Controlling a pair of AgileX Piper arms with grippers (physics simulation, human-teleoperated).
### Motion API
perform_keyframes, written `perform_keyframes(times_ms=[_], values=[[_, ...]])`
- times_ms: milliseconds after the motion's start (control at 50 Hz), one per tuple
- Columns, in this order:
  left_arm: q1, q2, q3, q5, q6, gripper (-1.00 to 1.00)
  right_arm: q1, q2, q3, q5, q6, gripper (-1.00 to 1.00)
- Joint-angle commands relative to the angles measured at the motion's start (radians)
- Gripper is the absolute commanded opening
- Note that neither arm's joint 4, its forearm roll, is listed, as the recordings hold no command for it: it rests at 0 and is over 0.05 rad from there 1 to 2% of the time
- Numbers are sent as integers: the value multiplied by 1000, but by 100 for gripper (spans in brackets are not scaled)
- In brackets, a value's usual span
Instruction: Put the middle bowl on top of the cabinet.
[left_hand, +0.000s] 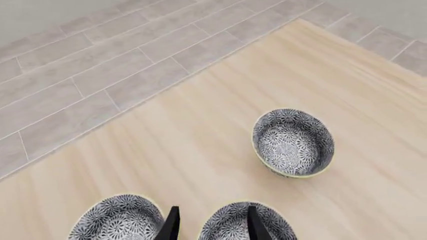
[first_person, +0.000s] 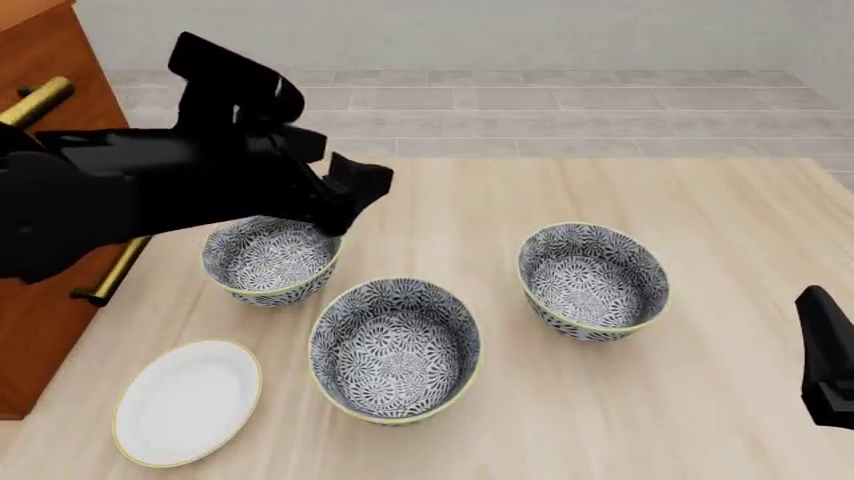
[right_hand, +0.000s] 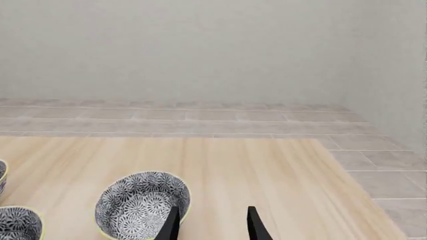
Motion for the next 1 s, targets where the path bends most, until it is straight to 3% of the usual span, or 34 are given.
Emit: perform_keyframes(times_ms=[20,680,1000], values=[[-22,55,-49,6,-5,100,-4,-1,1,1,0,100],[-86,277,-202,27,-3,100,-14,57,4,-54,4,100],[-104,370,-288,43,-28,100,-19,39,5,-33,6,100]])
